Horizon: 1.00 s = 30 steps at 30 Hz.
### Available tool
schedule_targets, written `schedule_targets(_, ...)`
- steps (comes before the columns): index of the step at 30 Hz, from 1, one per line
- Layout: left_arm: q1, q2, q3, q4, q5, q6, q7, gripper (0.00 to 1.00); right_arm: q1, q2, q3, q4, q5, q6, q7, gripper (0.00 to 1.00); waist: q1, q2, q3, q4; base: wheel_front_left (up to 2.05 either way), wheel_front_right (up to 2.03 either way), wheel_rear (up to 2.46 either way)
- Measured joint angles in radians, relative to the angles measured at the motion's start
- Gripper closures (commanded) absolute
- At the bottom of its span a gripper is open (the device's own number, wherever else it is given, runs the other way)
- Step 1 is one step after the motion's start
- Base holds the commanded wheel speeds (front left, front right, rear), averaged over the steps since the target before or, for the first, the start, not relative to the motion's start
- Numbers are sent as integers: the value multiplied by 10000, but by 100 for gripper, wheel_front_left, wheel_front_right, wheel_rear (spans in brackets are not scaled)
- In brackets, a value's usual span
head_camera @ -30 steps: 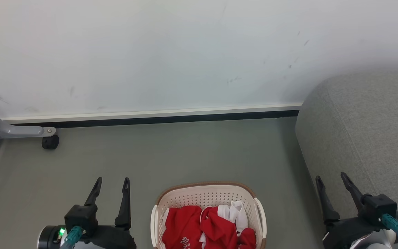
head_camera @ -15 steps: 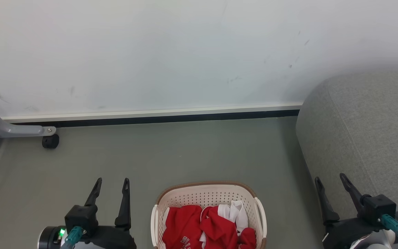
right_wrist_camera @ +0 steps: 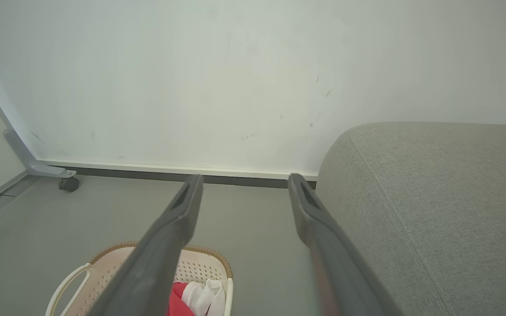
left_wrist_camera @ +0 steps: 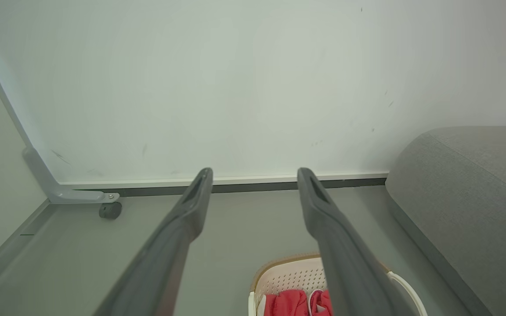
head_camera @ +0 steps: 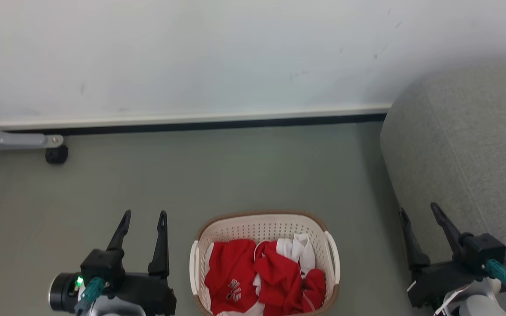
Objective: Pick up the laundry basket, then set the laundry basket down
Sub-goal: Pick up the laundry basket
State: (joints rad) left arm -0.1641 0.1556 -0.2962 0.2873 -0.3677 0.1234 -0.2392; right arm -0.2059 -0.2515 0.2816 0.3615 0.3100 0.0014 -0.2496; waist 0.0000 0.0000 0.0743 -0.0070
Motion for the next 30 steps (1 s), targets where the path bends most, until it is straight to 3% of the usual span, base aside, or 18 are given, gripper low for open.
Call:
schedule_targets(18, -1645, -102, 25, 138, 59, -6, 401, 0, -1428, 180, -56, 27, -77, 119, -12, 0, 2, 1, 2307, -9, 0, 0, 0)
schedule_targets(30, -3537, -125, -56, 917, -2, -466, 890, 0, -2930, 635, -23, 679, -90, 171, -42, 0, 2, 2, 4095, -31, 0, 0, 0)
